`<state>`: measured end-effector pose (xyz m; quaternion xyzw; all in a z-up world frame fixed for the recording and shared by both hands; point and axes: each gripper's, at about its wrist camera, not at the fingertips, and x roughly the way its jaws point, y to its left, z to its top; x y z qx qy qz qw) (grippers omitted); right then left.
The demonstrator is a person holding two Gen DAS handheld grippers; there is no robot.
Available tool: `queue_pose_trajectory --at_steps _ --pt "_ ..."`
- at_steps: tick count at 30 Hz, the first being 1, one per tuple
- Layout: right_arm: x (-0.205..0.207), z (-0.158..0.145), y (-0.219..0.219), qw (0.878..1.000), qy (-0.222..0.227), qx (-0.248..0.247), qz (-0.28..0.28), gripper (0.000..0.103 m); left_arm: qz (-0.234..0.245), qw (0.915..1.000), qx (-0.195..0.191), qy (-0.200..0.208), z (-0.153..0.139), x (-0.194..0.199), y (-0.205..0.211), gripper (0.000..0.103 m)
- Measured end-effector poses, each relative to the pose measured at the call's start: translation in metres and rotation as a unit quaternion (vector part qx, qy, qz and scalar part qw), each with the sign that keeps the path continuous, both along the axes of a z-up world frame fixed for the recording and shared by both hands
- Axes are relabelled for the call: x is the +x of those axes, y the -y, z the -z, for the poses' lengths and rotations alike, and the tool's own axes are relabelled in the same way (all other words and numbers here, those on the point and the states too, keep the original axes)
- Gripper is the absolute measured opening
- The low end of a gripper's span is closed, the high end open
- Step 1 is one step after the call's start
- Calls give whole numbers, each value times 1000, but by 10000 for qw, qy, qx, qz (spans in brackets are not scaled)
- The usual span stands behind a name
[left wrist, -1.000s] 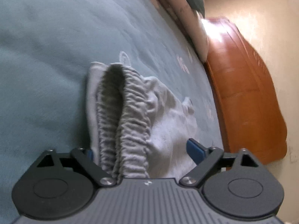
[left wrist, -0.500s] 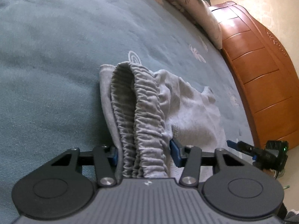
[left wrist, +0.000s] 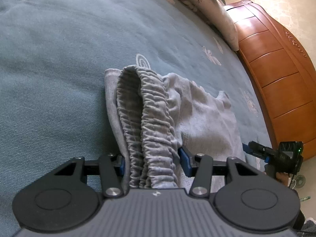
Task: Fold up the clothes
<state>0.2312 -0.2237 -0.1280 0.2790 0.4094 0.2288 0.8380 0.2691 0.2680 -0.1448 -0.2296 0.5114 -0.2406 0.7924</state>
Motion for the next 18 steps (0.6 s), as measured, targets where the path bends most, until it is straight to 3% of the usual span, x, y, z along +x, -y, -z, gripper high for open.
queue_pose_trajectory --at_steps 7,15,18 --pt "26 5 -5 9996 -60 288 -59 84 4 9999 131 -28 -3 0 3 49" --pt "-10 18 15 9885 -677 1324 -274 84 -2 10000 35 30 0 -1 2 49" --pt "2 18 9 9866 -797 1389 -327 85 1 10000 12 51 0 -1 1 49"
